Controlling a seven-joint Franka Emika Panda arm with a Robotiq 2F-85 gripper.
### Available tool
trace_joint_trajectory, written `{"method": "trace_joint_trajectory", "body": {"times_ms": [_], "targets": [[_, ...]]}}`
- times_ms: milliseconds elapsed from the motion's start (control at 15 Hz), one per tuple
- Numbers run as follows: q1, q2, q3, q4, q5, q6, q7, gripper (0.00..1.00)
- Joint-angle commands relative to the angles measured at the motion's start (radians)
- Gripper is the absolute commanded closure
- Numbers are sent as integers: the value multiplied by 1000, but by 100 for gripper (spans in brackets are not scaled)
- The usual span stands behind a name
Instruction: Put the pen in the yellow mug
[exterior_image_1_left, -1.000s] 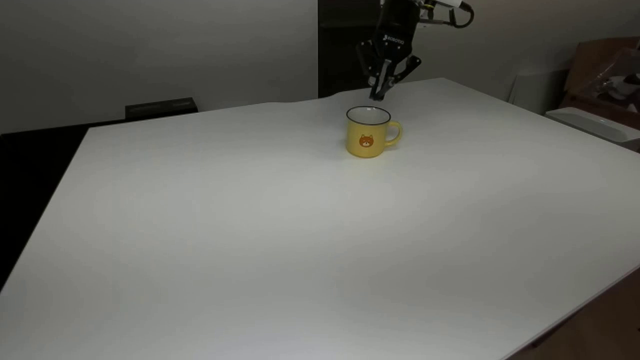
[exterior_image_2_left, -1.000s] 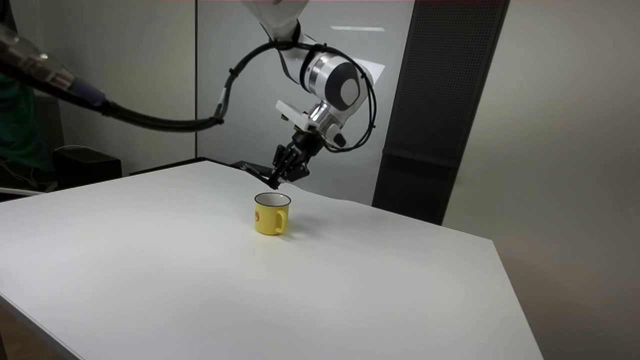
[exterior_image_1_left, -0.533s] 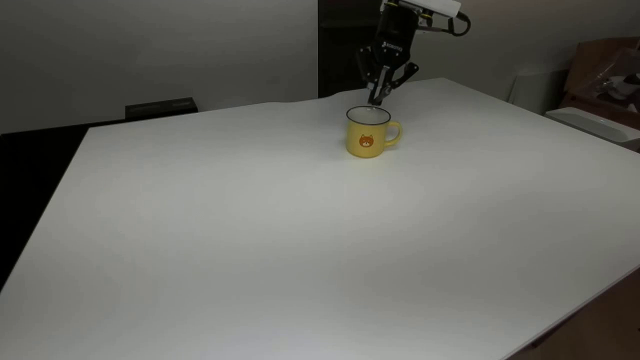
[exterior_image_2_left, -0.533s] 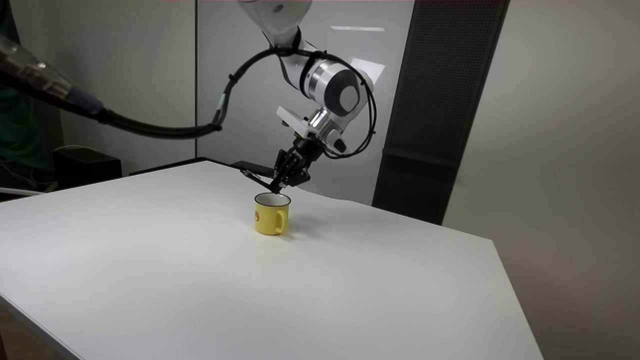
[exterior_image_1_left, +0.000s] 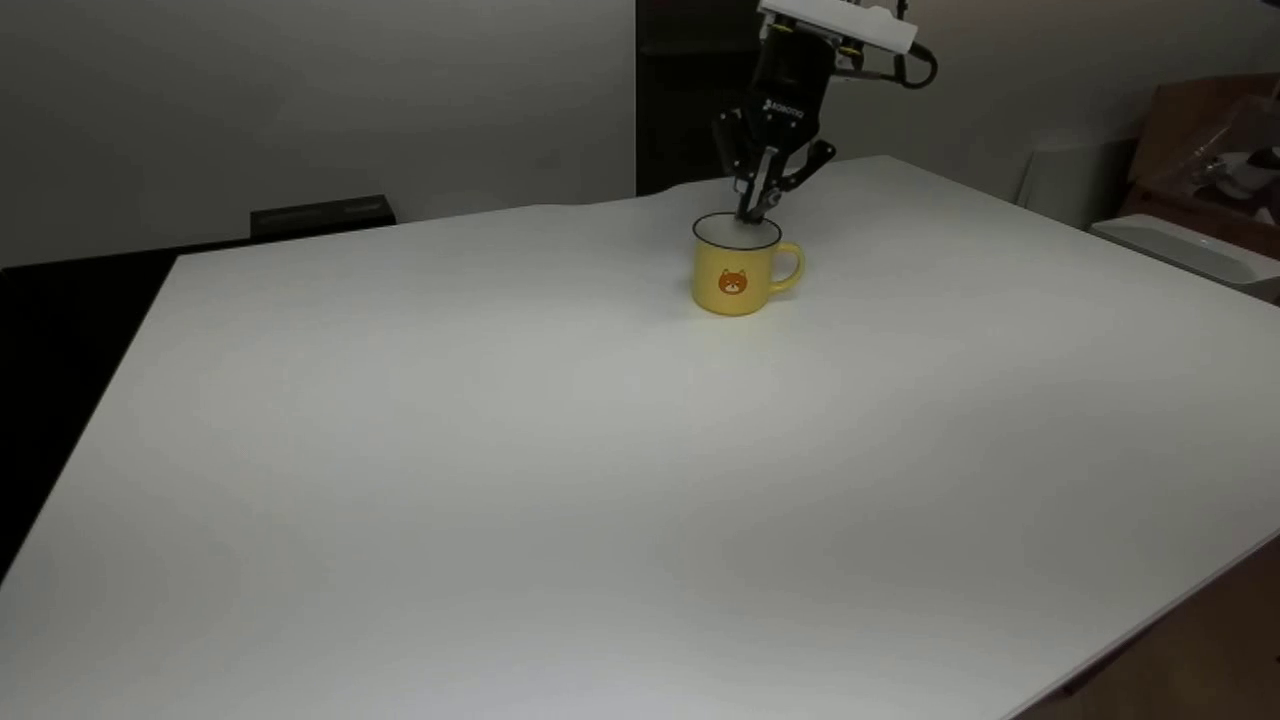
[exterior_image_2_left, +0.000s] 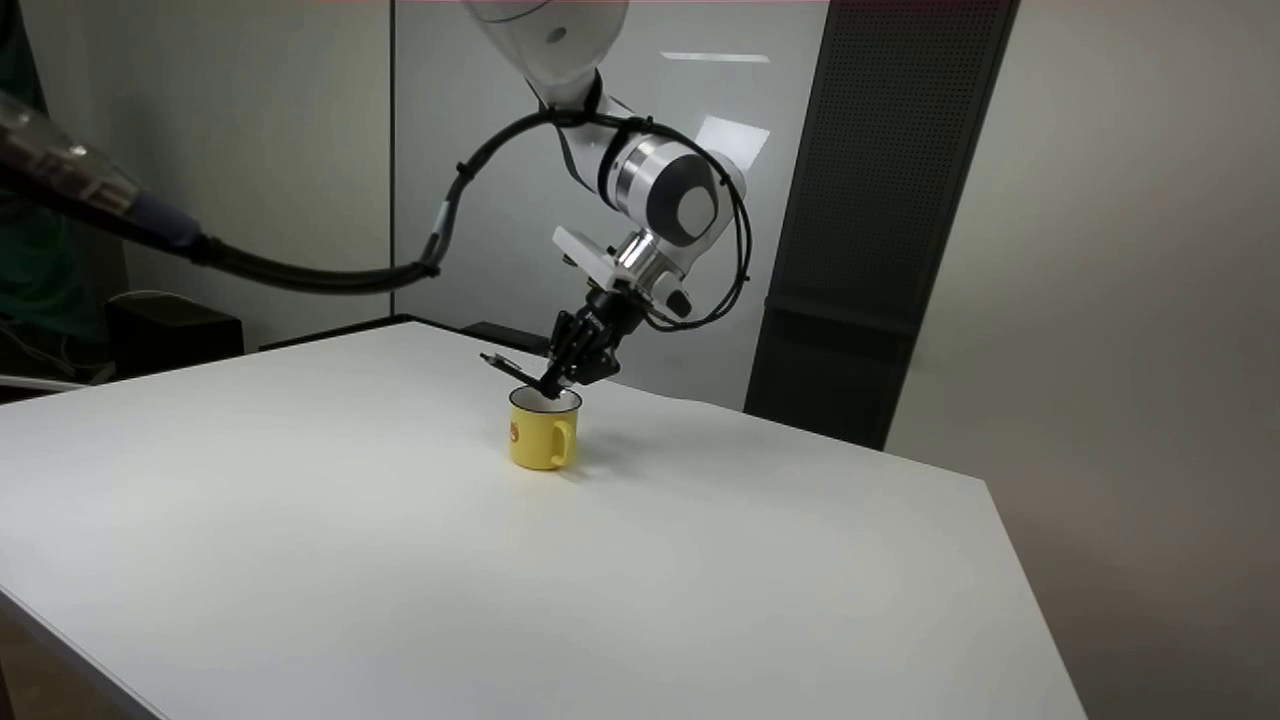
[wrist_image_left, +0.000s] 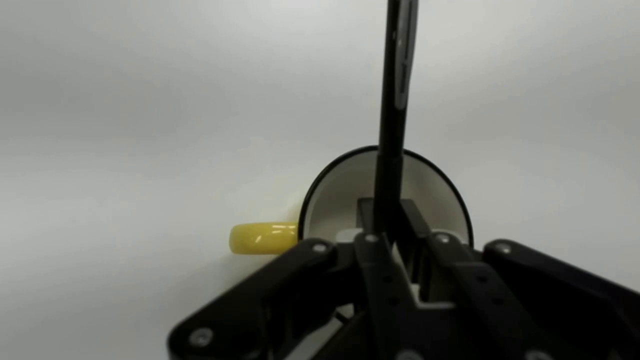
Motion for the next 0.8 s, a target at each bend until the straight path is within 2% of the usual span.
{"method": "trace_joint_trajectory", "body": {"times_ms": [0, 733], "targets": [[-15, 24, 13, 32, 5, 6, 30, 97], [-30, 41, 15, 30, 8, 42, 26, 97]]}}
